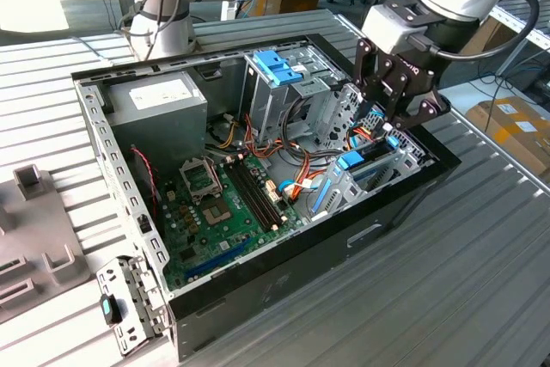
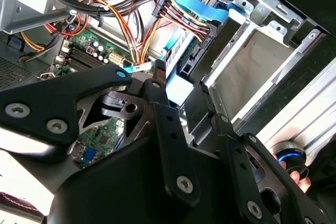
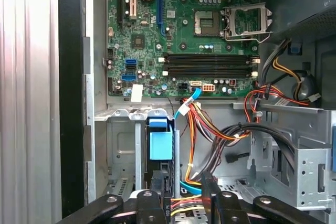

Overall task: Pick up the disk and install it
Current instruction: 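Insert the second disk wire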

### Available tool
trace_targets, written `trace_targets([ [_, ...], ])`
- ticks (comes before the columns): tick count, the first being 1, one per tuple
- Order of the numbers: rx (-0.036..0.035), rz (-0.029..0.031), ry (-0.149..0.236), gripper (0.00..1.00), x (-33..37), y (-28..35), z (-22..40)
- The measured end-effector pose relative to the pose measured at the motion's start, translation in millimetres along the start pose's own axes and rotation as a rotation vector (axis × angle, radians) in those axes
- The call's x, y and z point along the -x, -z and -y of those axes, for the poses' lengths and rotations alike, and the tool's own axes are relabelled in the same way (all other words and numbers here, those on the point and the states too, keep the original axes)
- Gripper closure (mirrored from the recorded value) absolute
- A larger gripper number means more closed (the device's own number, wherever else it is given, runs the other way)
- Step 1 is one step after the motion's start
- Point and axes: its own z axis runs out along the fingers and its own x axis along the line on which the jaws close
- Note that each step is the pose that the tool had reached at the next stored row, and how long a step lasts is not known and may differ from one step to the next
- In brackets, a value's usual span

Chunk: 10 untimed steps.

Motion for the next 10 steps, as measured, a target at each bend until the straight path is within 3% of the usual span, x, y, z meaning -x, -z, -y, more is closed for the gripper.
trace_targets([
  [6,-0.0001,0.0149,0.000,0.58,0.2,5.0,0.1],
  [10,-0.0001,0.0151,0.000,0.58,0.2,5.0,0.1],
])
